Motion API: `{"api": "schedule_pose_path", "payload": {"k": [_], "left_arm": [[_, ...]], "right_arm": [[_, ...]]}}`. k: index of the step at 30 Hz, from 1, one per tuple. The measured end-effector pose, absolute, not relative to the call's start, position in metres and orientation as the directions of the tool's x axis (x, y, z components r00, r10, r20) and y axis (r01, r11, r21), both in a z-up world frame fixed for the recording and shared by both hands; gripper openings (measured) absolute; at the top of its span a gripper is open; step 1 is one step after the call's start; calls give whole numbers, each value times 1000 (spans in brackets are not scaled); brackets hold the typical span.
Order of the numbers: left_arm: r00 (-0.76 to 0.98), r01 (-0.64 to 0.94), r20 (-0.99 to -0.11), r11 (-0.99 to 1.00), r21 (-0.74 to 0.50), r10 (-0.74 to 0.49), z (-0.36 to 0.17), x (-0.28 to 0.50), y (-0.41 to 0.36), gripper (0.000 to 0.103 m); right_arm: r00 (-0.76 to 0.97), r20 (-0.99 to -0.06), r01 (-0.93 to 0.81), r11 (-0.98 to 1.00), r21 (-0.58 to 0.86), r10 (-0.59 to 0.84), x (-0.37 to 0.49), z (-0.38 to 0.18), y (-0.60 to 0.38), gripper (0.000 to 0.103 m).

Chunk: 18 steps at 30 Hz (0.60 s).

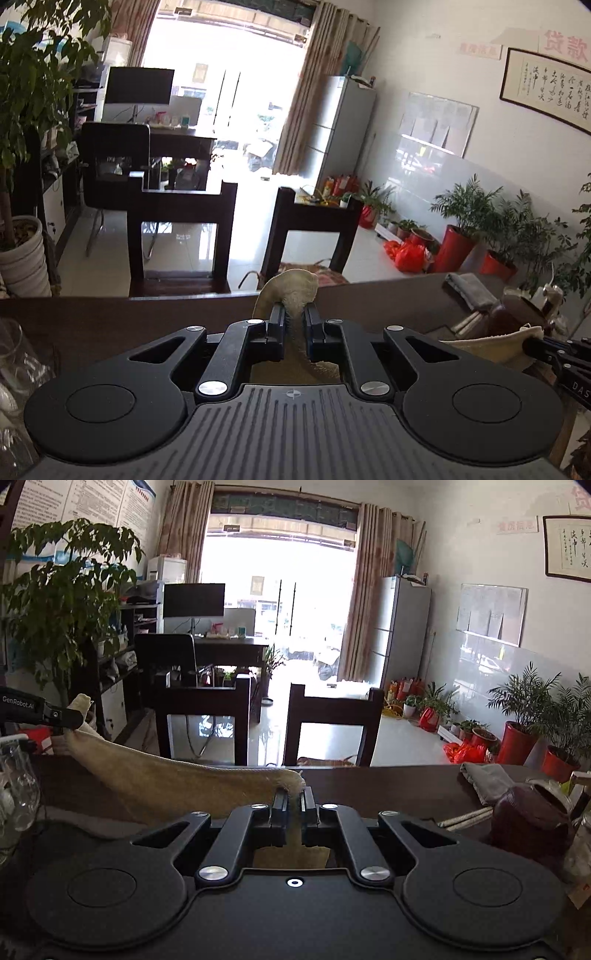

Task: Fold towel
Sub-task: 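Lay the towel flat on the tray and open both grippers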

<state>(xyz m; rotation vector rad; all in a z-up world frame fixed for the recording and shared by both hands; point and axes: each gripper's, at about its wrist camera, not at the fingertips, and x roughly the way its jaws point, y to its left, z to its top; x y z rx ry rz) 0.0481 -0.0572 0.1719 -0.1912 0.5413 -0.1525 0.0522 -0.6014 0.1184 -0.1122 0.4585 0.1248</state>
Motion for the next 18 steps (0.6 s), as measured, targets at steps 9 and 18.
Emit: {"api": "schedule_pose_path", "payload": {"k": [9, 18], "left_arm": [[753, 78, -626, 972, -223, -204, 94, -22, -38, 11], [673, 38, -711, 969, -243, -205, 47, -79, -24, 11]], "right_arm": [[800, -584, -225, 971, -82, 136, -11, 62, -582, 7], [733, -657, -256, 966, -27, 176, -66, 35, -572, 7]]}}
